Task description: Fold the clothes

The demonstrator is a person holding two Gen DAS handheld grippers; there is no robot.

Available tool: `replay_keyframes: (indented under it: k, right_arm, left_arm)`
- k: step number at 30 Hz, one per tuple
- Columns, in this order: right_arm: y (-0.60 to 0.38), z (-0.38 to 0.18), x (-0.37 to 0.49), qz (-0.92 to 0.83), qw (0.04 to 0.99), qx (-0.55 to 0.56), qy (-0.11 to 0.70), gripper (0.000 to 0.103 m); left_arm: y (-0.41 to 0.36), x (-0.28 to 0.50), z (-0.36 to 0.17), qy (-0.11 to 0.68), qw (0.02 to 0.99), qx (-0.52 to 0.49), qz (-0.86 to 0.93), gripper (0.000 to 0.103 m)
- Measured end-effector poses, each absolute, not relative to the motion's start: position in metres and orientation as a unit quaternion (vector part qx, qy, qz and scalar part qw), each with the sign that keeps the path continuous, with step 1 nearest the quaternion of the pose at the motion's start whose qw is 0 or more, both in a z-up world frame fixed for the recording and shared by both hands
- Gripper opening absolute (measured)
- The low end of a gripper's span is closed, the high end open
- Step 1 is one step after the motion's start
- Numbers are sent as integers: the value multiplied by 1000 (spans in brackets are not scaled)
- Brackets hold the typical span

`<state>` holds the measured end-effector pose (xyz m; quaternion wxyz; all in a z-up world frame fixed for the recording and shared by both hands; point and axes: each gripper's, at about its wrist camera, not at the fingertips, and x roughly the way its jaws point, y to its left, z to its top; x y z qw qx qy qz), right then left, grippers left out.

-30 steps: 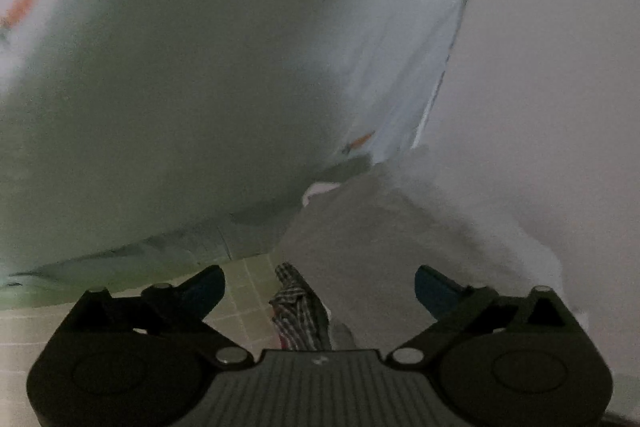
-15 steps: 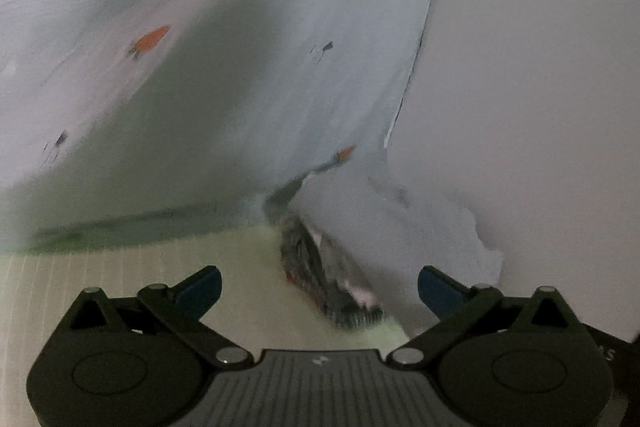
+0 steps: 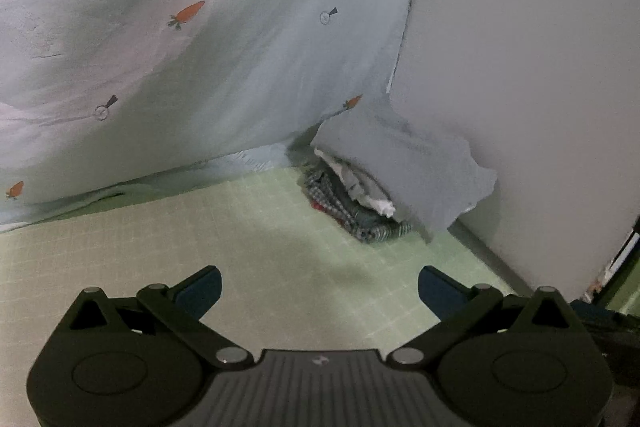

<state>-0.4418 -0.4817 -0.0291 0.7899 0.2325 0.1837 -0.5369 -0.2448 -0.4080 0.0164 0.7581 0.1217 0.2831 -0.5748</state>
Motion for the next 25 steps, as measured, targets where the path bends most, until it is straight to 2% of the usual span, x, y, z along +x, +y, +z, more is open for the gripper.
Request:
replay_keyframes:
  k: [13,25]
  right_arm:
    - [-395,-36,-448,-535,790,217,205,103]
    - [-370,-34,-446,-542,791,204,198,103]
  left_arm:
    - [-328,-247,8,283,755,120,-580,103]
    - [-304,-244,9,270,754,119,-587,103]
